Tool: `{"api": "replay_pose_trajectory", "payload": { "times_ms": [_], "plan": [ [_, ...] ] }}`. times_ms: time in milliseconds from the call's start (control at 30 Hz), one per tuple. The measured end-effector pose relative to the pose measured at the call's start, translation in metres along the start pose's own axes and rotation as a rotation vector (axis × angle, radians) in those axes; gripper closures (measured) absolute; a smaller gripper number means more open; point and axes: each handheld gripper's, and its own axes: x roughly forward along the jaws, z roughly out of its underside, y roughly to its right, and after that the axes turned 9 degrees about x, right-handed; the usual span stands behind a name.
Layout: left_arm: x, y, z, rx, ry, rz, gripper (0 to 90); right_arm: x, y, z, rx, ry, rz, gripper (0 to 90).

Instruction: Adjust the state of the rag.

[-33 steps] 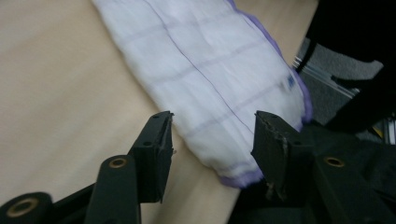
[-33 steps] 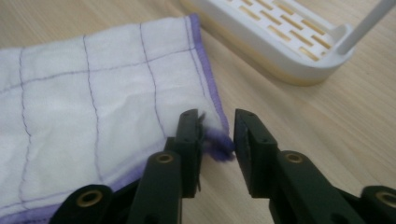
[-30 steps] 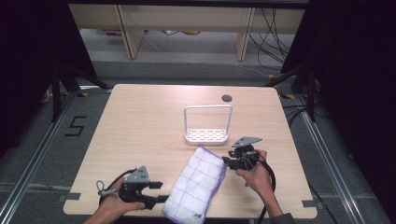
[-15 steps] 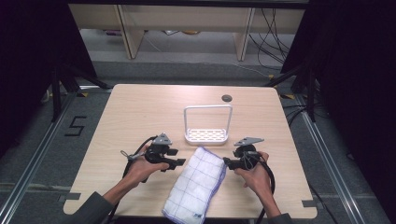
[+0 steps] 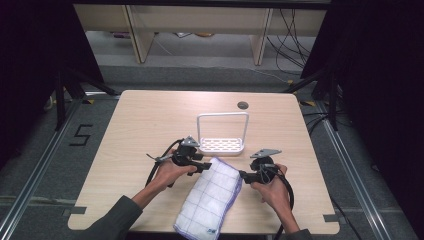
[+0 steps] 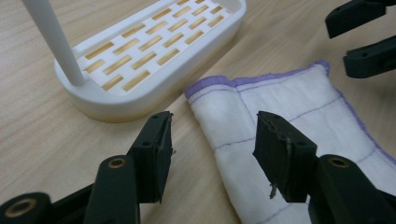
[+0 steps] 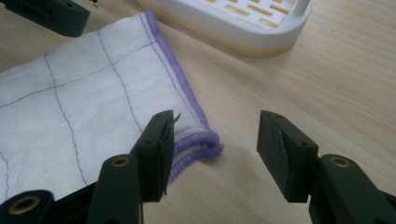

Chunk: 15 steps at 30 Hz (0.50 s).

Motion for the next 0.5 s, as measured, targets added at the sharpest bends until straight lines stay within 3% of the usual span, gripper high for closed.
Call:
{"api": "replay_pose_trajectory", "payload": {
  "times_ms": [100,133,167,233,267,333,367,500],
  "plan": [
    [0.006,-0.002,-0.001,-0.008,-0.003,0.001,46.3,0.001,0.001,0.0,-0.021,-0.001,0.005,47.3],
    [0.007,-0.003,-0.001,-0.006,-0.01,0.0,46.6,0.001,0.0,0.0,-0.003,-0.004,0.002,47.4],
    [0.009,-0.002,-0.001,-0.023,0.005,-0.005,46.8,0.001,0.0,0.0,-0.012,-0.006,0.0,47.3],
    [0.011,-0.001,-0.001,-0.023,-0.001,0.005,47.0,0.002,0.0,0.0,-0.033,0.004,0.007,47.3],
    [0.012,-0.001,-0.001,-0.011,-0.004,-0.005,47.0,0.002,0.0,-0.001,-0.022,0.0,0.004,47.3],
    [0.013,0.0,-0.001,-0.02,-0.003,0.004,47.5,0.006,0.0,0.0,-0.034,0.025,0.004,47.3],
    [0.014,-0.001,-0.002,-0.006,-0.015,0.008,47.9,0.004,-0.001,-0.001,-0.019,-0.007,0.004,47.3],
    [0.019,0.001,-0.003,-0.024,-0.01,0.007,49.0,0.008,-0.002,-0.001,-0.027,-0.011,0.001,47.3]
  ]
}}
